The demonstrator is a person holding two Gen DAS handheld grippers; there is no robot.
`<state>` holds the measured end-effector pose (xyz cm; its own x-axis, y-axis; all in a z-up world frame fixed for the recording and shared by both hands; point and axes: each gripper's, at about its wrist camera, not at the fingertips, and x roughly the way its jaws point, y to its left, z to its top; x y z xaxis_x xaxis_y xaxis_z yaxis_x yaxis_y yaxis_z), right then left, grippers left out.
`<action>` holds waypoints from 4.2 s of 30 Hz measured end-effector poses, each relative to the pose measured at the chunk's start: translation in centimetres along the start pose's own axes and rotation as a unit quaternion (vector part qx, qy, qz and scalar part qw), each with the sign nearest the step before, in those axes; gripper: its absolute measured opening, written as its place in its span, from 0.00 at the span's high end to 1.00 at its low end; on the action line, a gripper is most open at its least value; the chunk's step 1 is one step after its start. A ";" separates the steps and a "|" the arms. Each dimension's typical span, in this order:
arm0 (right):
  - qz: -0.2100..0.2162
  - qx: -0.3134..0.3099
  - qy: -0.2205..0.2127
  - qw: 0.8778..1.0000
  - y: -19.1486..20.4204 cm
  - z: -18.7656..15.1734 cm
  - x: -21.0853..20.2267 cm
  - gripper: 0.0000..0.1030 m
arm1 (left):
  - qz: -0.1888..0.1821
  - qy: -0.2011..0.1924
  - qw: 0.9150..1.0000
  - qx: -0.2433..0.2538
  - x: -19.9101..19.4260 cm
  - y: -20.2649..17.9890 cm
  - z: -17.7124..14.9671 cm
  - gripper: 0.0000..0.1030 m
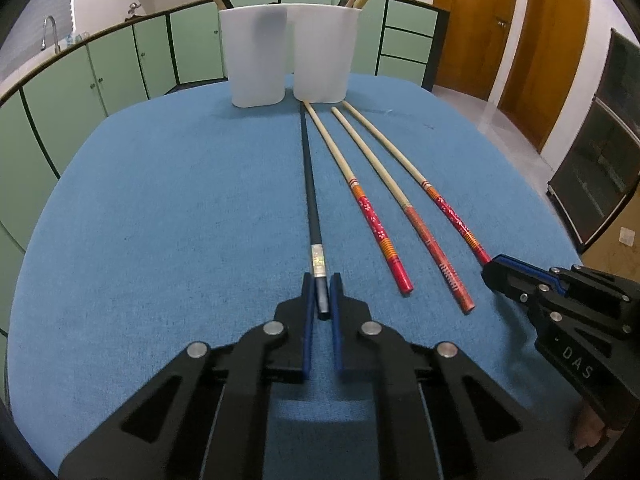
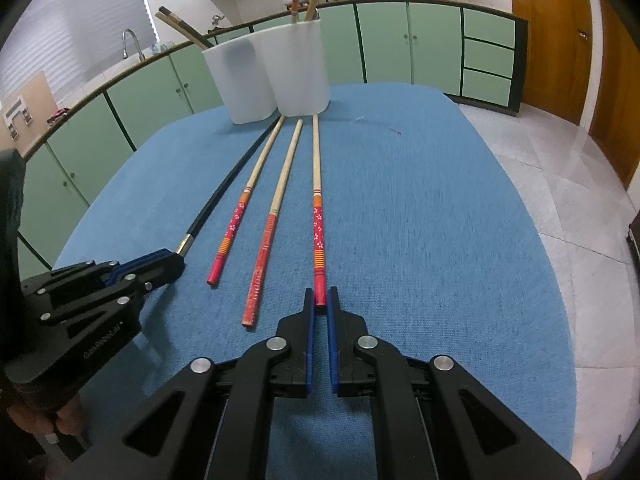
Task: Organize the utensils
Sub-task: 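Lift both chopsticks upright and carry them over the white holder with both tools, then lower the chopsticks into the holder and open both tools, then move both tools back to the last two red-patterned chopsticks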
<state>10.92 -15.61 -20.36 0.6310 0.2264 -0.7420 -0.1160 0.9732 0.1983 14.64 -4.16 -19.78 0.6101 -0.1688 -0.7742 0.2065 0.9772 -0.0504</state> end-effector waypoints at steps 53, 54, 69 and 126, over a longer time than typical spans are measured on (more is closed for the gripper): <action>0.038 -0.081 -0.217 0.972 3.0 14.5 -16.2 0.95 | -0.037 -0.228 0.973 0.010 -16.9 3.4 12.5 0.94; 0.038 -0.082 -0.219 0.971 3.0 14.7 -16.3 0.95 | -0.036 -0.233 0.972 0.009 -17.0 3.4 12.9 0.94; 0.058 -0.082 -0.297 0.950 4.1 23.2 -18.0 0.95 | -0.026 -0.331 0.943 -0.011 -19.2 4.1 22.3 0.94; 0.014 -0.030 -0.276 0.961 1.1 19.9 -11.9 0.26 | 0.015 -0.302 0.952 -0.042 -11.8 7.4 19.6 0.19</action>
<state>18.54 -18.01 1.39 0.9355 0.2127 -0.2822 -0.1717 0.9715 0.1633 24.01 2.49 1.35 0.9488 -0.1591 -0.2727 0.1351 0.9853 -0.1047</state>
